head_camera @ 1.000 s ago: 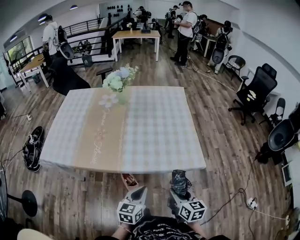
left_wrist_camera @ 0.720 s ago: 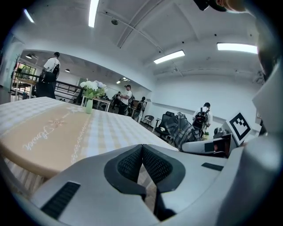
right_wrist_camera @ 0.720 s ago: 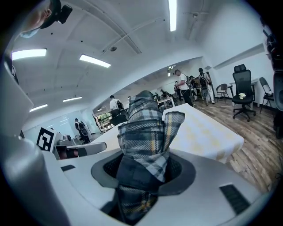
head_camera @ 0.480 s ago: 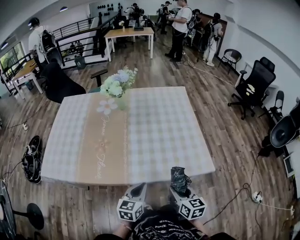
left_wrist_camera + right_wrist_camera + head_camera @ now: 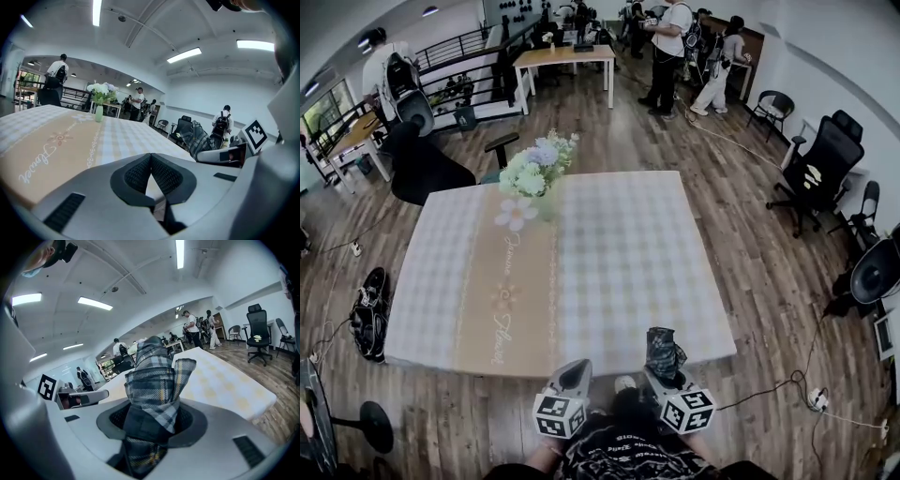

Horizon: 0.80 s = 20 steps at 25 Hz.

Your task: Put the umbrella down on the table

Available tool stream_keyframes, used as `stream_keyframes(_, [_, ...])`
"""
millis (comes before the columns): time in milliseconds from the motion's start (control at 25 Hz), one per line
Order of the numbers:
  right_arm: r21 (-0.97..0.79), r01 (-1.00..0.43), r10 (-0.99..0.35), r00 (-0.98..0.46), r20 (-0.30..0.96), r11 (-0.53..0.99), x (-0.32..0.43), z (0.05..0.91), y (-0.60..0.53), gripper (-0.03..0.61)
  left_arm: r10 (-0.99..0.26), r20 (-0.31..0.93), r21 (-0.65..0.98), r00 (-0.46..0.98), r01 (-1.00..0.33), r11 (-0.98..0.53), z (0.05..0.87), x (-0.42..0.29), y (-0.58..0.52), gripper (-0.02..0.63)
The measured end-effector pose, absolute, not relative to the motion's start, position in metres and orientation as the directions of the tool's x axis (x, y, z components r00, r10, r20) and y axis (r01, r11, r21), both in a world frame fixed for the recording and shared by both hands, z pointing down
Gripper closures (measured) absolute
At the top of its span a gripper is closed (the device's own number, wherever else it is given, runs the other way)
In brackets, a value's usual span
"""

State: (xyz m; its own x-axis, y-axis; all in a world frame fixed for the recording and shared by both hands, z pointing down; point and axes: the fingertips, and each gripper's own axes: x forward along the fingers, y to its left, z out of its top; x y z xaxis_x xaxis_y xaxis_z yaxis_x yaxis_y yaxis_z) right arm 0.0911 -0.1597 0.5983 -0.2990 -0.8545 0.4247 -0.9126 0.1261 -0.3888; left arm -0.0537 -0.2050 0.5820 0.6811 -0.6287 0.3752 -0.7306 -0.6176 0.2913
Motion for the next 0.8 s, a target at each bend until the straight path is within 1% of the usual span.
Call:
stream_keyframes(200, [-0.378,-0.915,-0.858,-0.304,0.413,0.142,0.116,0.595,-0.196,0.382,-0.673,0.355,0.355,0.649,-0.760,-0.545,0.578,-0.045,-0.243,0.594])
stream_keyframes(360, [-0.368,-0.914,-0.847,-0.325,0.421,0.168,0.123,0.601,-0.219,0.382,-0.705,0.367,0.339,0.607,-0.793,-0.506,0.583,-0.047,-0.261,0.594])
stream_keyframes(520, [-0.291,-0.931,-0.833,-0.334,0.440,0.219,0.128,0.604,-0.245,0.382,-0.722,0.360,0.307,0.591,-0.806,-0.507,0.582,-0.038,-0.282,0.594])
stream_keyframes(800, [-0.280,-0.915,-0.813,-0.391,0.431,0.291,0.132,0.598,-0.297,0.382,-0.756,0.352,0.270,0.552,-0.833,-0.482,0.580,-0.032,-0.311,0.594])
